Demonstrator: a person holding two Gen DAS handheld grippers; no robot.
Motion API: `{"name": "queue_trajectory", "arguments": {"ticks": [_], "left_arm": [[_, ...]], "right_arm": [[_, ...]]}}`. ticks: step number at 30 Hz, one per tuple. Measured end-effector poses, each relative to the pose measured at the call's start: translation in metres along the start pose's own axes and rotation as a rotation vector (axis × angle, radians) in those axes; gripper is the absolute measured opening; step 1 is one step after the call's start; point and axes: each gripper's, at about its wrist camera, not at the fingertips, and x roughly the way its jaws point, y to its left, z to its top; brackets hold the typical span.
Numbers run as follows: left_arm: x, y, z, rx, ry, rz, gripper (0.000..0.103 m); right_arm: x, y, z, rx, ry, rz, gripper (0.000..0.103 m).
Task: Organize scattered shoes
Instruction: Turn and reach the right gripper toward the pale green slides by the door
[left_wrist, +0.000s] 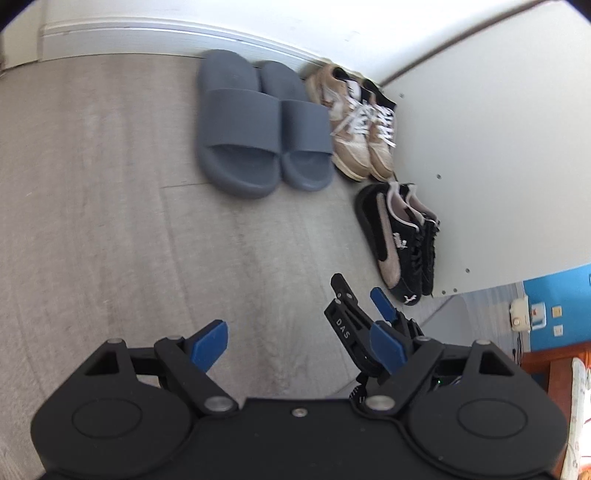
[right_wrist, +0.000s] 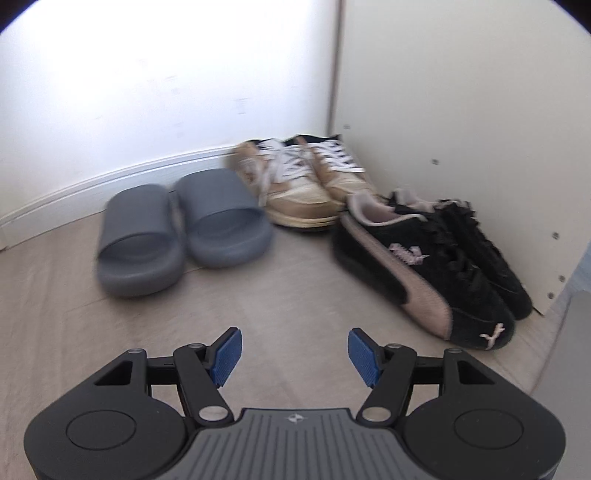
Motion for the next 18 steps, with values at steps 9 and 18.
{"name": "queue_trajectory", "arguments": {"ticks": [9, 18], "left_arm": [[-0.067, 0.105, -0.025, -0.159, -0.164, 0.076, 0.085], [-0.147, 0.263, -0.075, -0.4, -0.518, 0.464, 0.085]], "right_arm": [[-0.042, 0.121, 0.0, -0.187, -0.032, 0.195, 0.066], [-0.092, 0.281, -0.007, -0.35, -0.08, 0.528, 0.067]]}}
